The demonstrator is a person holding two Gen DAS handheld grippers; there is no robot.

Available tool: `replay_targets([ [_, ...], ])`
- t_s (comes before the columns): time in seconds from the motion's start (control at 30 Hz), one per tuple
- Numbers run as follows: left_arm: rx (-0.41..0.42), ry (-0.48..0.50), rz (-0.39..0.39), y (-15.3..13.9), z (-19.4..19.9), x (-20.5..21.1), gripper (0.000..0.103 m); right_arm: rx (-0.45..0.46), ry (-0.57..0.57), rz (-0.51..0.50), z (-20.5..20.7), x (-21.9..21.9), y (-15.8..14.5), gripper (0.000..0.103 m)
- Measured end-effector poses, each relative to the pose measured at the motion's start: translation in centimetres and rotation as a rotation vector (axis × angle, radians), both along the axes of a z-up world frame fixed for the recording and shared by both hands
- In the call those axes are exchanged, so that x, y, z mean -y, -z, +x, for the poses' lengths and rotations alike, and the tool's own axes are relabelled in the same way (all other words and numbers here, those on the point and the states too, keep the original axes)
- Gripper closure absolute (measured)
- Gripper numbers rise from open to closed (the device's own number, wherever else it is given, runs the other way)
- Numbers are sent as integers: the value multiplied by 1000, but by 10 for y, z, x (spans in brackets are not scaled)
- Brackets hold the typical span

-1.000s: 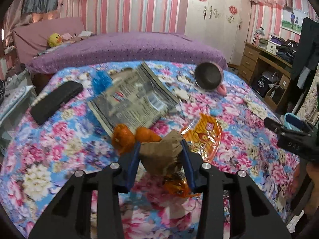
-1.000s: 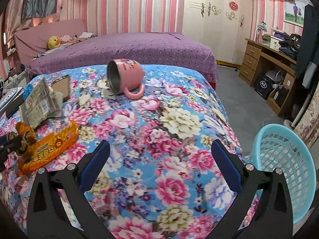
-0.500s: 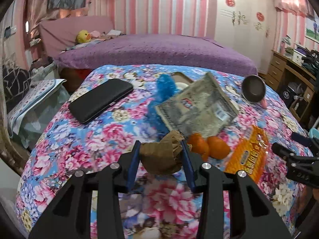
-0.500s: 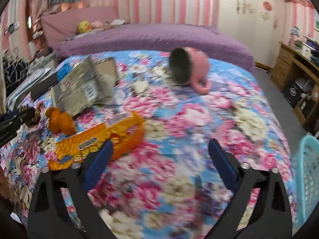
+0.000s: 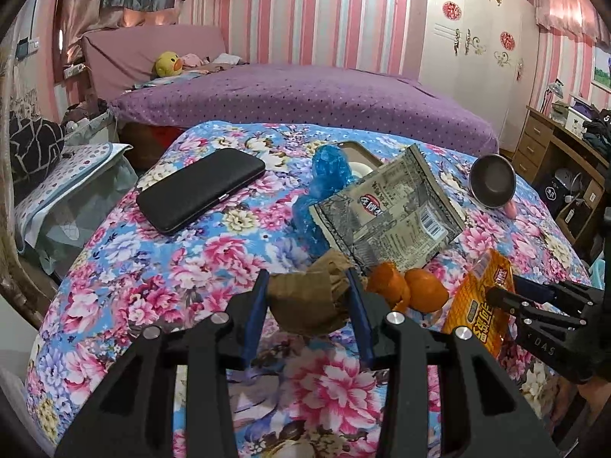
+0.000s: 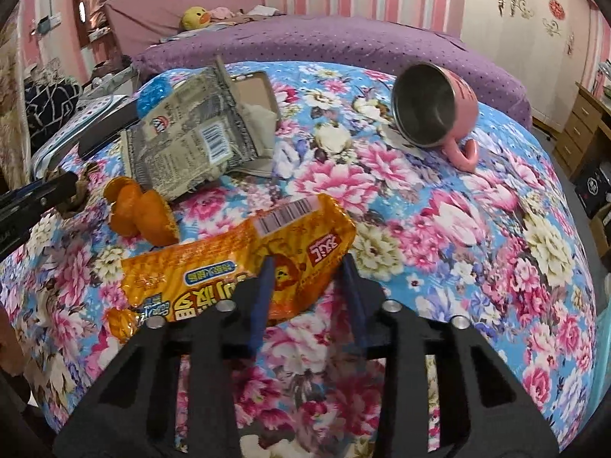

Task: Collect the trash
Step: 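Grasp the orange snack wrapper with the right tool while the left tool holds the brown paper, then carry the brown paper and orange wrapper in both tools over the blue basket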

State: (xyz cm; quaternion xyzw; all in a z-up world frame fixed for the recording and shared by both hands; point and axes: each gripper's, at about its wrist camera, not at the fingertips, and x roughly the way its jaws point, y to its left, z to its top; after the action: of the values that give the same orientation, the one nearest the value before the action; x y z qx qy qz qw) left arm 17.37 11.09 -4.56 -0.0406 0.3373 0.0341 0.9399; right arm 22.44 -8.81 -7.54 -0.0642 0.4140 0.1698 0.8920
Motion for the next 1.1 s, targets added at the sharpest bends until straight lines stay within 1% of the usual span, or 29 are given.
replay_targets([
  [0.03,-1,0,1,0,0,1,63,9,2,3,-1,1,-1,91],
  [0.1,-4,5,4,1,0,4,63,21,2,27,-4,4,-5,95],
  [0.13,-5,9,6,2,0,6,63,27,4,37,-5,6,-7,100],
  [0.27,0,21,12,0,-1,14,63,70,20,72,-13,24,-18,100],
  [0.4,11,35,15,-2,-3,22,63,110,45,83,-22,47,-28,100],
  [0.57,27,57,2,-7,-6,33,63,136,93,118,-29,78,-36,100],
  [0.63,34,67,9,-9,-7,39,63,153,107,132,-32,89,-41,100],
  [0.77,41,89,20,-10,-10,52,63,221,119,172,-44,110,-55,100],
  [0.9,46,98,28,-12,-16,64,63,281,133,164,-56,128,-69,100],
  [1.1,54,114,29,-17,-20,85,63,297,177,178,-63,163,-78,100],
])
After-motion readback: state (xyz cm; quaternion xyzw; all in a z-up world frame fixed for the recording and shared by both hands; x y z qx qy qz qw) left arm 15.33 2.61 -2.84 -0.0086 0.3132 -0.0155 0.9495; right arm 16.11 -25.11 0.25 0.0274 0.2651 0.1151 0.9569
